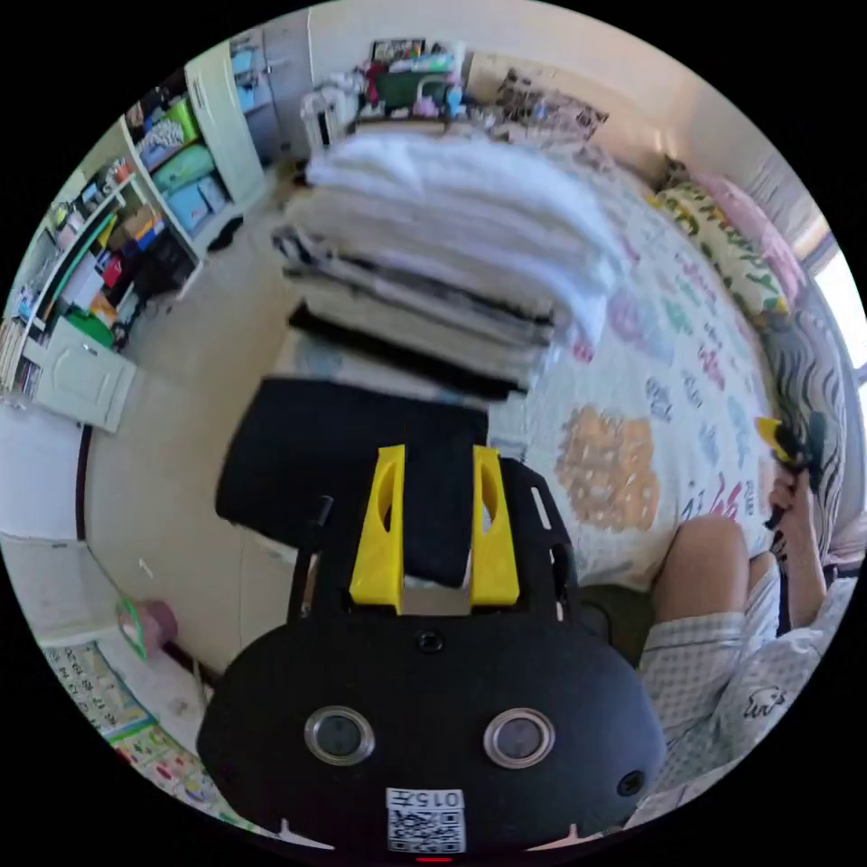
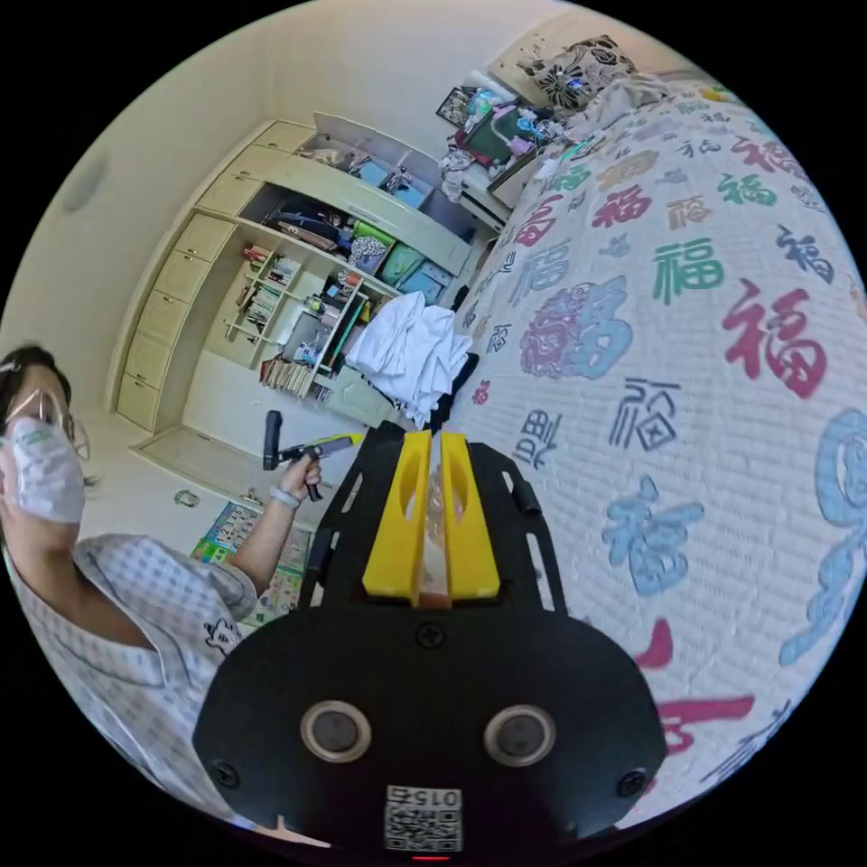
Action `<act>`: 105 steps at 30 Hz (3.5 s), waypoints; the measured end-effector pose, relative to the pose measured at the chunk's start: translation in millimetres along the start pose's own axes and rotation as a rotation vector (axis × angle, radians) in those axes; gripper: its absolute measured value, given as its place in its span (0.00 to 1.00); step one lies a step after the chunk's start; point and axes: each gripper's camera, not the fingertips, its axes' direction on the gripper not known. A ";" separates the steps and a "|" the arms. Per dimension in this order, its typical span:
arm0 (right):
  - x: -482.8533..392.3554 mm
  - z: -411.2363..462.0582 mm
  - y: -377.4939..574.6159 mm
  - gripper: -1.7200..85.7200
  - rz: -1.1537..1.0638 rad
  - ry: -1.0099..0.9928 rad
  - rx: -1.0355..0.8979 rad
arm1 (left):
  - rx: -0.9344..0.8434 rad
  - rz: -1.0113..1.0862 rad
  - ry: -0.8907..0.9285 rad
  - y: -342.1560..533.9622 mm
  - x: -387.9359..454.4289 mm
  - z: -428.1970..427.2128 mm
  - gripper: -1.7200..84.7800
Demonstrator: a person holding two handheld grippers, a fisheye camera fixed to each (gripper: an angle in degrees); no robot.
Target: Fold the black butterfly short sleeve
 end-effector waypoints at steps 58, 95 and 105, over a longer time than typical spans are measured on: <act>26.1 -396.6 278.3 0.05 0.409 0.612 0.301 | 0.055 -0.293 1.007 -63.0 4.4 140.2 0.05; 13.5 -443.8 166.7 0.03 0.096 0.264 0.444 | -0.024 0.735 1.193 -201.5 381.9 144.7 0.13; 63.2 -466.2 183.6 0.02 0.345 0.029 0.672 | -0.224 0.825 0.570 -93.7 437.6 227.9 0.18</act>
